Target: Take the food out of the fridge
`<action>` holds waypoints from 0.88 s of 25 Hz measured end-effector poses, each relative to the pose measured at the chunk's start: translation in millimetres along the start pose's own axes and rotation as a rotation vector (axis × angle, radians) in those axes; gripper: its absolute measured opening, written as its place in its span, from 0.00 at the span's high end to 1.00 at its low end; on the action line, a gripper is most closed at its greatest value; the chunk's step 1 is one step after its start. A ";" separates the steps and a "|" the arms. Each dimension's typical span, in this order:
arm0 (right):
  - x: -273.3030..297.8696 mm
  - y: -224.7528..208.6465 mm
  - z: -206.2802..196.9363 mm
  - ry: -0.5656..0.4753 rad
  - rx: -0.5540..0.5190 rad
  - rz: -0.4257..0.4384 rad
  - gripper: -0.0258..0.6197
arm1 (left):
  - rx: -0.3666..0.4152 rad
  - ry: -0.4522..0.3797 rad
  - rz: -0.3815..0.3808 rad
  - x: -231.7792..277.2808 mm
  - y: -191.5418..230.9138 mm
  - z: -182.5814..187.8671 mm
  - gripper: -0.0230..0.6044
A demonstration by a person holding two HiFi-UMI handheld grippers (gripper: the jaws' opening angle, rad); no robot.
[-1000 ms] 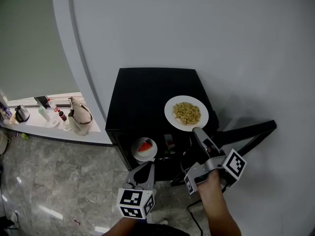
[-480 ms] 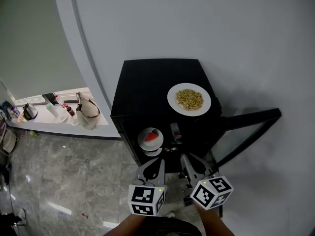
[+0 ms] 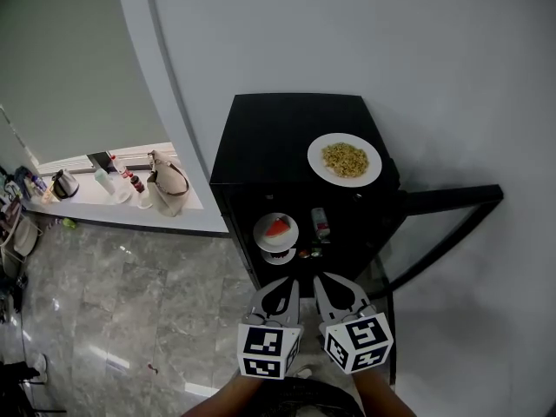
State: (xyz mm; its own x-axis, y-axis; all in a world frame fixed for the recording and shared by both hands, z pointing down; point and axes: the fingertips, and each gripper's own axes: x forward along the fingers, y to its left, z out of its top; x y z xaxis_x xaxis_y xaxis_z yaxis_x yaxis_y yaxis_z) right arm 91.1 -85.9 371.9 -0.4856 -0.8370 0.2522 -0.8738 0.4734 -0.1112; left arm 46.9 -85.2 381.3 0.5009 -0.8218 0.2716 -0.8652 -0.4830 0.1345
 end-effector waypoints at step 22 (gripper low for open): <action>111.0 -7.2 -100.0 0.012 0.709 0.169 0.96 | -0.056 0.013 0.068 26.3 83.9 -45.6 0.99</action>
State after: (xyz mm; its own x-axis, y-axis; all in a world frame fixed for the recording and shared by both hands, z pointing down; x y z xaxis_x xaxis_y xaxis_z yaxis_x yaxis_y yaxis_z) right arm 46.1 -154.9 496.9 -0.6186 -0.7633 0.1863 -0.5960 0.3013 -0.7443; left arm -13.5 -133.6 443.2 0.4412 -0.8477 0.2944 -0.8971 -0.4085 0.1682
